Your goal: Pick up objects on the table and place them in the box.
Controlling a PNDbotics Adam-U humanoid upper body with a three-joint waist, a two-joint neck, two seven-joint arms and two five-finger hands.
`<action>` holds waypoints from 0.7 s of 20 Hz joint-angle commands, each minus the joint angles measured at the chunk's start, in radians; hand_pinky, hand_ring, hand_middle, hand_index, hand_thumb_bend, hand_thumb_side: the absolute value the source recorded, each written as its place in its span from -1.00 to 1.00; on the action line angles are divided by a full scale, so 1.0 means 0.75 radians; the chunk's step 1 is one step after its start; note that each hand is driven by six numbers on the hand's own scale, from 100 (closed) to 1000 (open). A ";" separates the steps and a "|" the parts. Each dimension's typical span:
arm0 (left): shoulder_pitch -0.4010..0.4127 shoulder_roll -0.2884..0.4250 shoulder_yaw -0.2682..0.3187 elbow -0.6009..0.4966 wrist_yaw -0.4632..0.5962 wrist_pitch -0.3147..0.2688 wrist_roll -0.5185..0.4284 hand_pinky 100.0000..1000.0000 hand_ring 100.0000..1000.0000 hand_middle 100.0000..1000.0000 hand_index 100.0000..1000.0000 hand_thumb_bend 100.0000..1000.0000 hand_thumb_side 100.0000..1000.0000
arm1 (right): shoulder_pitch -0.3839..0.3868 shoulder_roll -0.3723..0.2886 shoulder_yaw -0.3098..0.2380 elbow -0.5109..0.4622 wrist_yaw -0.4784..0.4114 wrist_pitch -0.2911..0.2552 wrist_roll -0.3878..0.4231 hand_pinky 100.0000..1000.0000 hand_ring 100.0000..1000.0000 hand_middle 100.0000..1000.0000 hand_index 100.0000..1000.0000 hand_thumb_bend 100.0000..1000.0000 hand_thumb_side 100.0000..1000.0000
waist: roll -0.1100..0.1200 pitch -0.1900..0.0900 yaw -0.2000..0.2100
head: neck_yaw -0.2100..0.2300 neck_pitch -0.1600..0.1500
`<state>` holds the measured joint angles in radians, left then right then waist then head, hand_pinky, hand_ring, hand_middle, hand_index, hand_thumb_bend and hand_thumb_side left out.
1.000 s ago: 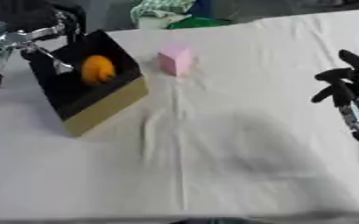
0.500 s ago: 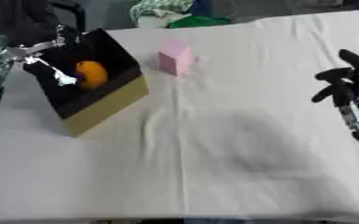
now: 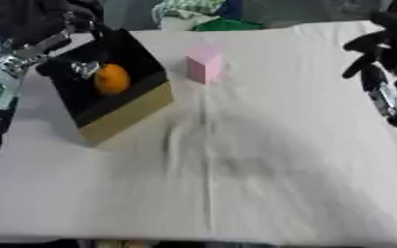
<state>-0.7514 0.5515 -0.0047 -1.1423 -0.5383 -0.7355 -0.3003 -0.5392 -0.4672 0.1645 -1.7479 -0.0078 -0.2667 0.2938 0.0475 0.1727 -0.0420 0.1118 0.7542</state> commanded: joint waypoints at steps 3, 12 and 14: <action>0.007 -0.113 0.038 -0.157 0.169 0.074 -0.062 0.38 0.13 0.17 0.60 -1.00 0.01 | -0.263 -0.101 0.082 0.177 0.040 -0.031 0.081 0.80 0.10 0.46 1.00 -1.00 -0.46 | -0.018 -0.036 0.048 | -0.037 -0.009; 0.051 -0.404 0.048 -0.487 0.440 0.293 -0.224 0.34 0.08 0.12 0.58 -1.00 0.08 | -0.660 0.126 0.078 0.819 0.463 -0.182 0.274 0.85 0.40 0.68 1.00 -1.00 -0.75 | -0.050 -0.028 0.198 | -0.114 -0.046; 0.067 -0.455 0.044 -0.567 0.491 0.336 -0.256 0.34 0.08 0.11 0.58 -1.00 0.09 | -0.710 0.175 0.038 0.935 0.578 -0.209 0.273 0.85 0.44 0.70 1.00 -1.00 -0.76 | -0.055 -0.019 0.228 | -0.134 -0.059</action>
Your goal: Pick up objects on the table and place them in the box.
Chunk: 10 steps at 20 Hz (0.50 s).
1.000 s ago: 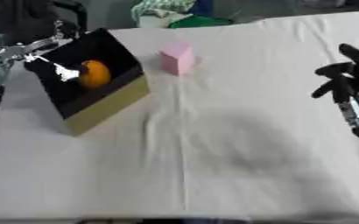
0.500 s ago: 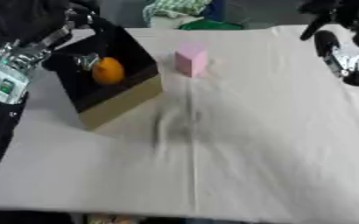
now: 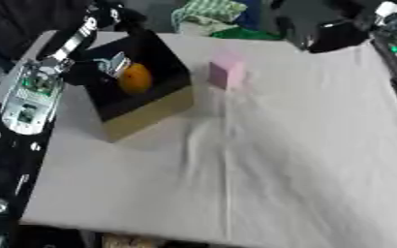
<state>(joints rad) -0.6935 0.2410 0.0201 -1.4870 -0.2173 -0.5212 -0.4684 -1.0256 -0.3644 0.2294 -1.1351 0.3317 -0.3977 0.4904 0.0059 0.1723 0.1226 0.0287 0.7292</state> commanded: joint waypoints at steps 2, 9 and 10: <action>0.007 -0.081 0.007 -0.182 0.104 0.088 -0.064 0.34 0.08 0.11 0.58 -1.00 0.10 | -0.101 0.077 -0.092 0.220 0.243 -0.049 -0.016 0.86 0.46 0.72 1.00 -1.00 -0.77 | -0.005 -0.010 0.037 | -0.044 -0.036; 0.043 -0.155 -0.011 -0.341 0.195 0.170 -0.151 0.34 0.06 0.10 0.59 -1.00 0.12 | -0.189 0.165 -0.191 0.451 0.705 -0.037 -0.201 0.88 0.77 0.94 1.00 -1.00 -0.58 | -0.020 0.005 0.118 | -0.103 -0.062; 0.045 -0.160 -0.012 -0.350 0.202 0.175 -0.159 0.34 0.06 0.10 0.59 -1.00 0.12 | -0.193 0.177 -0.197 0.469 0.783 -0.034 -0.224 0.87 0.80 0.97 1.00 -1.00 -0.49 | -0.020 0.006 0.124 | -0.107 -0.064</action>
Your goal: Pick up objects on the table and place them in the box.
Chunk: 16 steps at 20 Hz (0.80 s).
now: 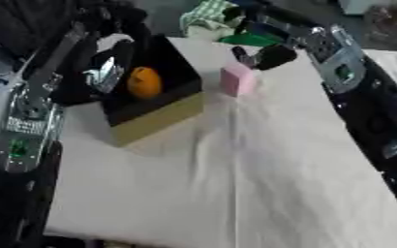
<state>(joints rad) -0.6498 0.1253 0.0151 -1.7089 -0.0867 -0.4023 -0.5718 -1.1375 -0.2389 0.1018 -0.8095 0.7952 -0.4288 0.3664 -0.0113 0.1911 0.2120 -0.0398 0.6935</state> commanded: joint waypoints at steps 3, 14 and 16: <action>-0.007 -0.012 -0.007 -0.069 0.040 0.028 -0.040 0.34 0.06 0.09 0.59 -1.00 0.14 | -0.050 0.030 -0.037 0.082 0.394 0.037 -0.093 0.85 0.87 1.00 1.00 -1.00 -0.15 | 0.000 -0.017 0.020 | -0.023 -0.020; 0.014 -0.014 0.002 -0.068 0.049 0.040 -0.088 0.33 0.05 0.09 0.61 -1.00 0.20 | -0.053 0.053 -0.109 0.205 0.745 0.199 -0.181 0.79 0.88 1.00 1.00 -1.00 0.22 | 0.003 -0.020 0.047 | -0.034 -0.026; 0.015 -0.012 0.003 -0.066 0.050 0.039 -0.092 0.33 0.05 0.09 0.61 -1.00 0.21 | -0.049 0.054 -0.114 0.215 0.751 0.208 -0.194 0.79 0.87 1.00 1.00 -1.00 0.22 | 0.006 -0.020 0.050 | -0.033 -0.029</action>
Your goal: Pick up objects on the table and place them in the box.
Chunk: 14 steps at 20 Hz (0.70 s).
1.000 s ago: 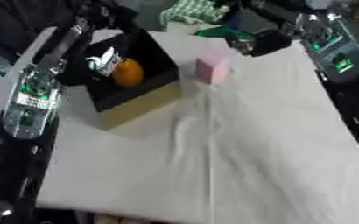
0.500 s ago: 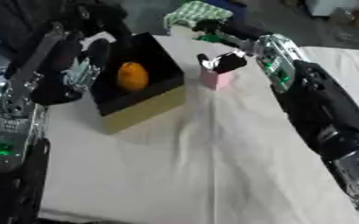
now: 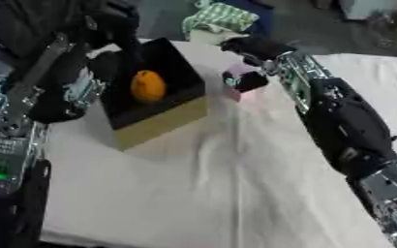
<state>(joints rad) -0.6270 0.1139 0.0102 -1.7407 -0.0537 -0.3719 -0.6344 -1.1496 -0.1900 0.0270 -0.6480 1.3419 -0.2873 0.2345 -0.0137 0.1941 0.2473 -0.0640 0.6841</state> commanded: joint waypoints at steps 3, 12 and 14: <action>-0.015 0.004 0.011 -0.021 0.009 -0.003 -0.012 0.33 0.05 0.09 0.61 -1.00 0.22 | -0.030 -0.011 -0.018 0.008 0.020 0.027 -0.034 0.79 0.86 1.00 1.00 -1.00 0.24 | 0.012 -0.022 0.005 | -0.002 -0.020; -0.014 0.004 0.013 -0.018 0.017 -0.007 -0.018 0.33 0.05 0.08 0.61 -1.00 0.22 | -0.022 -0.009 -0.021 0.024 0.007 0.033 -0.051 0.79 0.85 1.00 1.00 -1.00 0.26 | 0.024 -0.021 0.010 | -0.006 -0.022; -0.013 0.004 0.014 -0.018 0.018 -0.007 -0.018 0.33 0.05 0.08 0.61 -1.00 0.22 | -0.024 -0.011 -0.021 0.025 0.004 0.034 -0.052 0.79 0.85 1.00 1.00 -1.00 0.25 | 0.025 -0.022 0.008 | -0.007 -0.021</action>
<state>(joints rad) -0.6252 0.1139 0.0108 -1.7400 -0.0479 -0.3748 -0.6454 -1.1440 -0.1894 0.0179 -0.6223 1.3486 -0.2634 0.2012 0.0005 0.1945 0.2532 -0.0657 0.6765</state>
